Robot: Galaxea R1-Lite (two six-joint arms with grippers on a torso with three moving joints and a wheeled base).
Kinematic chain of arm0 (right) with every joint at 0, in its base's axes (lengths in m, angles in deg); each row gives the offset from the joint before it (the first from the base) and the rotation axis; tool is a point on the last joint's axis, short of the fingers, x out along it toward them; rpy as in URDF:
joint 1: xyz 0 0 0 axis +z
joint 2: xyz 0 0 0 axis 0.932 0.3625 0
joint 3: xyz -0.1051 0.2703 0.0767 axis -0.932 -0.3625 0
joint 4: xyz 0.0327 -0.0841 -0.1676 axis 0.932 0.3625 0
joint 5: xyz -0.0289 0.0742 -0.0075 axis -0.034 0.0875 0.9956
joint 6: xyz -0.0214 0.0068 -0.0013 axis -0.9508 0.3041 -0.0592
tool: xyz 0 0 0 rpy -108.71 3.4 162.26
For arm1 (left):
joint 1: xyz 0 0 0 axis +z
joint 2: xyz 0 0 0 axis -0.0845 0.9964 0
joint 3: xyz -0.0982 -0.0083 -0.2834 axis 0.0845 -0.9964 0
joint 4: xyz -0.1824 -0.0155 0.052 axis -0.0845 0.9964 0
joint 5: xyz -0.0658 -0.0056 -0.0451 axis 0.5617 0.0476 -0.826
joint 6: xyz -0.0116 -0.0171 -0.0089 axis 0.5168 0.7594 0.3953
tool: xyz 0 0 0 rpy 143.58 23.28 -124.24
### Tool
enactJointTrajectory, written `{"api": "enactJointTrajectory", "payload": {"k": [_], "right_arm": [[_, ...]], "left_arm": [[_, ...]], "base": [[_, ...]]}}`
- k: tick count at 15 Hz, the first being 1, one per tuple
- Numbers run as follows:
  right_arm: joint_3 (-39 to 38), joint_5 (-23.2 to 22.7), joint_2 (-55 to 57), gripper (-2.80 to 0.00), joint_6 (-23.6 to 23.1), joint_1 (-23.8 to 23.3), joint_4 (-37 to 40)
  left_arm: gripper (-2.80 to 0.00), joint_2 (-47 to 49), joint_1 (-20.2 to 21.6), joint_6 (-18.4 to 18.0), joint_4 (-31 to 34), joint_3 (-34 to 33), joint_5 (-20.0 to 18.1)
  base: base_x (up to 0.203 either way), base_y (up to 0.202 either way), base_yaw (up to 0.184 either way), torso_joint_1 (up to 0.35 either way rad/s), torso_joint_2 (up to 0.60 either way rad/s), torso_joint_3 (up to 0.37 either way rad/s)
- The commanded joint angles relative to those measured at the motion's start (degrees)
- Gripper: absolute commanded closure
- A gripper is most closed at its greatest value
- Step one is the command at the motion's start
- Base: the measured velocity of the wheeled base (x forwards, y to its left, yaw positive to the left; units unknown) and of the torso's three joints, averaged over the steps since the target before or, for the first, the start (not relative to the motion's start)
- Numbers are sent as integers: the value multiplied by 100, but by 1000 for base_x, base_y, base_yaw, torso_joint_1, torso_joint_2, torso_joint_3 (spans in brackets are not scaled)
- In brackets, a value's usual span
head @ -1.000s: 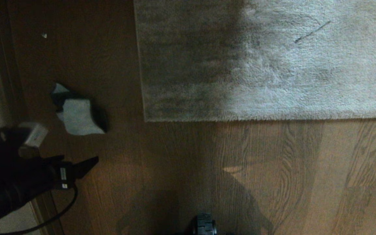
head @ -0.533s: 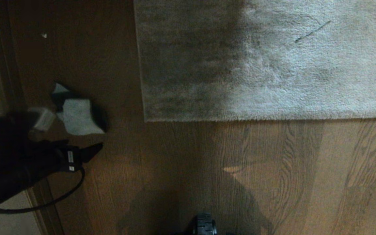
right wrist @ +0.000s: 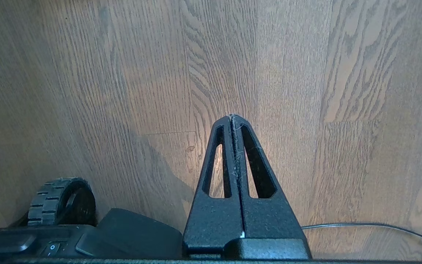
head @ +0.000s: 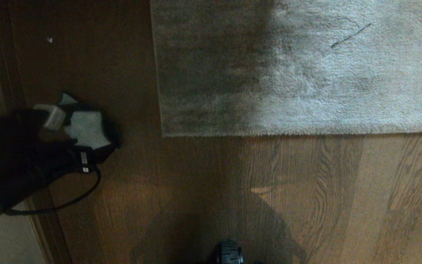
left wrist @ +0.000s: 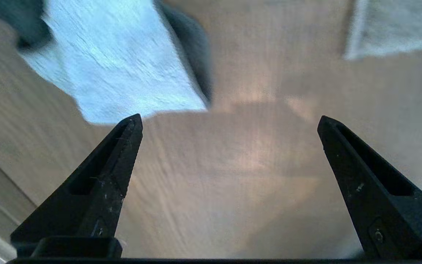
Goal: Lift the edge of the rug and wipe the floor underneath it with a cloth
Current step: Pick up the rag
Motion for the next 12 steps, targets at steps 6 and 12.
{"api": "enactJointTrajectory", "payload": {"k": [6,12], "right_arm": [[0,-1,-2,0,3,2,-4],[0,-1,-2,0,3,2,-4]], "left_arm": [[-280,646,383,-24,-714,274,-9],[-280,937,669,2,-715,639,-62]], "base": [[0,0,0,0,0,0],[0,0,0,0,0,0]]}}
